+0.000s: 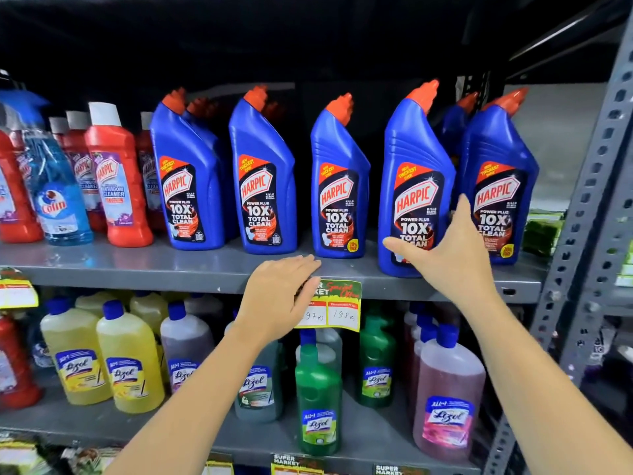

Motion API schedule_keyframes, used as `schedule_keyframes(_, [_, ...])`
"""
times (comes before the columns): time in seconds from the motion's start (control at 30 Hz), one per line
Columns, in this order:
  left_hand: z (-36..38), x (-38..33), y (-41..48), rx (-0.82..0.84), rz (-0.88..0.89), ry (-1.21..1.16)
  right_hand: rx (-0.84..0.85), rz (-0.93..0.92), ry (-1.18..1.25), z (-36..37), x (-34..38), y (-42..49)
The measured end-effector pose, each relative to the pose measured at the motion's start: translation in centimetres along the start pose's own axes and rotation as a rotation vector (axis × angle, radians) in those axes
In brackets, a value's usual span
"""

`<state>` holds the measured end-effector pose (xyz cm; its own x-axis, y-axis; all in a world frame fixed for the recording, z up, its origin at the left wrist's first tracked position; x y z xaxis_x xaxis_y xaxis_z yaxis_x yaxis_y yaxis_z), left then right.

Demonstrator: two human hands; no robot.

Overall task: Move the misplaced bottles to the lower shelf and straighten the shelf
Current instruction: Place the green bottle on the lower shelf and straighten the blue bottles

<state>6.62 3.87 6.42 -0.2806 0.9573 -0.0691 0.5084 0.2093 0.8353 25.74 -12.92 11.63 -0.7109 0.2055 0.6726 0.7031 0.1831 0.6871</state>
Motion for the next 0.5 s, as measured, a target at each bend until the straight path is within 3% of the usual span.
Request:
schedule_keyframes(0.2, [0.1,0.1,0.0,-0.016,-0.007,0.004,-0.033,-0.047,-0.257,1.6,0.9,-0.4])
schedule_keyframes(0.5, [0.1,0.0,-0.1,-0.049,-0.004,0.011,-0.008,-0.034,-0.214,3.7,-0.8,2.1])
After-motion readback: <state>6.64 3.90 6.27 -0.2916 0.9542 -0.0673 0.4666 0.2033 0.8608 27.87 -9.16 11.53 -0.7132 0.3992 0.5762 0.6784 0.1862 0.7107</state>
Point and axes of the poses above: each hand's wrist, its own y-axis towards the middle knuckle, its own z-axis out of the palm, x = y × z, the point moved 9 cm from there along y, towards the middle knuckle, and after that the axes turned 12 degrees about -x, right-handed, at the moved point
